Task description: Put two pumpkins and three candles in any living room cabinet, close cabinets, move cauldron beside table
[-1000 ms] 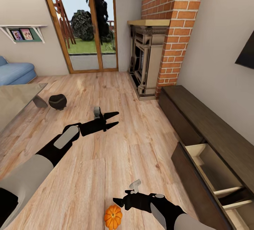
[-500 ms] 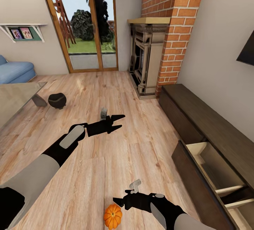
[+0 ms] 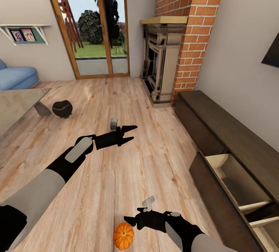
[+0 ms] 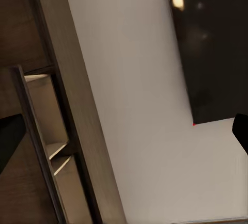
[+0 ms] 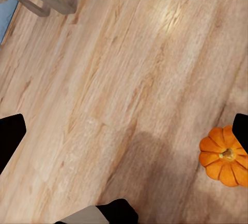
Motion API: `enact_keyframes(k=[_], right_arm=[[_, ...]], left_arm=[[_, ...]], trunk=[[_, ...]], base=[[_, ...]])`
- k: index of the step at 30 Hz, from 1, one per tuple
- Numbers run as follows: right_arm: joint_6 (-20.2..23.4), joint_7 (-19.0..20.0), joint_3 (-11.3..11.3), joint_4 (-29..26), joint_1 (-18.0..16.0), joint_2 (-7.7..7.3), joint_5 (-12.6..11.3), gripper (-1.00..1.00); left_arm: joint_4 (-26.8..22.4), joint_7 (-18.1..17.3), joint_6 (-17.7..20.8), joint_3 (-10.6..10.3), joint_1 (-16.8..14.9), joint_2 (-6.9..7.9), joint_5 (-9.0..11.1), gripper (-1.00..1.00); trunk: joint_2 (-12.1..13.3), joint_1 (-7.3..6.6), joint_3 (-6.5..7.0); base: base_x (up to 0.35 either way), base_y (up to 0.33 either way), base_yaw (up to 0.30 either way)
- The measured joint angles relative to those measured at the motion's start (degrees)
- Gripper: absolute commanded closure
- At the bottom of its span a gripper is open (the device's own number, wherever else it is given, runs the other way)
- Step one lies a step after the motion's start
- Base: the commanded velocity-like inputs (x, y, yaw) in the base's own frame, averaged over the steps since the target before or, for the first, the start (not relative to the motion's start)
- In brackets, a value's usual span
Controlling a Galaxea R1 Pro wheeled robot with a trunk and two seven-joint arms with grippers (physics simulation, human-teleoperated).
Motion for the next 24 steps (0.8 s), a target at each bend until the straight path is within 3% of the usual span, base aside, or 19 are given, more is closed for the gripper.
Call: enact_keyframes(k=[6,24], right_arm=[[0.2,0.0,0.0,-0.4,0.0,-1.16,0.1,-1.0],[-1.1,-0.1,0.0,-0.1,0.0,-2.24,-0.1,-1.0]], left_arm=[[0.0,0.0,0.0,-0.1,0.0,0.39,3.4,-1.0],[0.0,0.0,0.0,-0.1,0.0,0.43,3.7,-1.0]], trunk=[[-2.4,1.32,-1.08],[-9.6,5.27,-4.31]], base=[[0.0,0.0,0.0],[0.0,0.0,0.0]])
